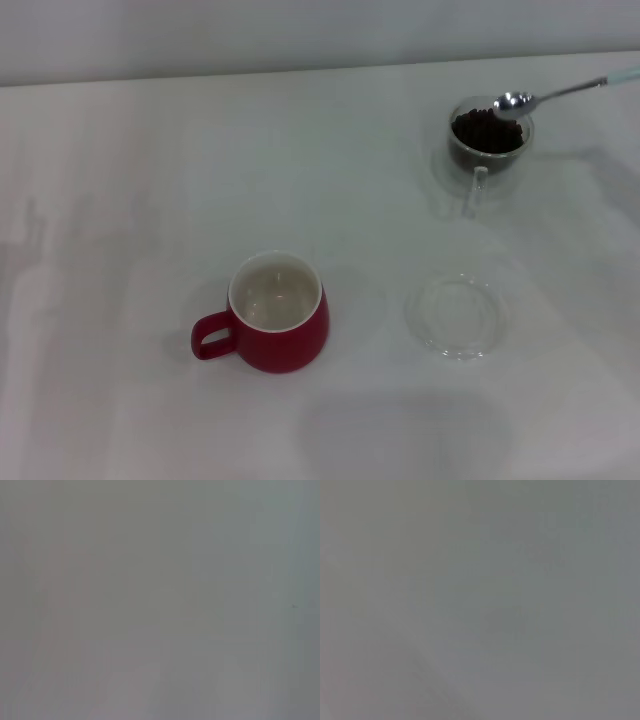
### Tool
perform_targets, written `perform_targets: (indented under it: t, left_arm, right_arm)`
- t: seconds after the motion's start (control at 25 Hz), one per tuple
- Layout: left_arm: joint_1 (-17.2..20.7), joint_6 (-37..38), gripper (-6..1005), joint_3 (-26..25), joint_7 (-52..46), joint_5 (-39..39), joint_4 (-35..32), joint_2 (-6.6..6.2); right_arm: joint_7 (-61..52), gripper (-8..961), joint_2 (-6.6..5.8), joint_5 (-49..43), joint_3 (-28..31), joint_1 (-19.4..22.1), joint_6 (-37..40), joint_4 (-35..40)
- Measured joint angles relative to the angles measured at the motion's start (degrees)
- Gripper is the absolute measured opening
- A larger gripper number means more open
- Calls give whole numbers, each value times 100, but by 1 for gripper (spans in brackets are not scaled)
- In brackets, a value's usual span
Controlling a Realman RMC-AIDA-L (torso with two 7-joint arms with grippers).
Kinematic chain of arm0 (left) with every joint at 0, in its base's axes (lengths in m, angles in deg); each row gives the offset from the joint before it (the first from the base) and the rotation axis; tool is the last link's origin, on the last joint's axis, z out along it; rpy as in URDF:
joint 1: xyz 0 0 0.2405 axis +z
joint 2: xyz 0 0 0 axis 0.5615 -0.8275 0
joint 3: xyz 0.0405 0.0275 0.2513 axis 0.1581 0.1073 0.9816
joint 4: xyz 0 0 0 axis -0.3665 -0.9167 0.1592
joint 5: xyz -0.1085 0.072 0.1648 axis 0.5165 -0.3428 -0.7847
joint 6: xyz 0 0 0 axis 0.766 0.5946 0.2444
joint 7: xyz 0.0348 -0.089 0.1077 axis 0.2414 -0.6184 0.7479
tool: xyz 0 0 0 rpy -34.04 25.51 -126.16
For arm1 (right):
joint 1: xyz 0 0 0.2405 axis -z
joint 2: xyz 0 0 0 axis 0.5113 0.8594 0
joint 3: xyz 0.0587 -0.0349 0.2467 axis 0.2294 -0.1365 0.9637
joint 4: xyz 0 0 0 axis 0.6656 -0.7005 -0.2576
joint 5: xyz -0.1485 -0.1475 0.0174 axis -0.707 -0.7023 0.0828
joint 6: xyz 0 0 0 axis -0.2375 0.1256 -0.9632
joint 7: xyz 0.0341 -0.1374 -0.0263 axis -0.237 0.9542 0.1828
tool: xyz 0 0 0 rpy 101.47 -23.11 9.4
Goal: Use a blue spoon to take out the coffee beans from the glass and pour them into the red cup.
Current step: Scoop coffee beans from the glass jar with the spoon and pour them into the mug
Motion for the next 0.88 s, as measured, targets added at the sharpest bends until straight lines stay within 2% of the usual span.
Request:
perform_targets:
  t: [0.28, 0.88]
  left_arm:
    - [57, -2, 664, 24, -4, -12, -45, 8]
    - [95, -2, 665, 24, -4, -18, -80, 26]
  right_arm:
    - [524, 147, -59, 4, 3, -329, -218, 91]
    - [2027, 147, 2, -56, -56, -370, -433, 129]
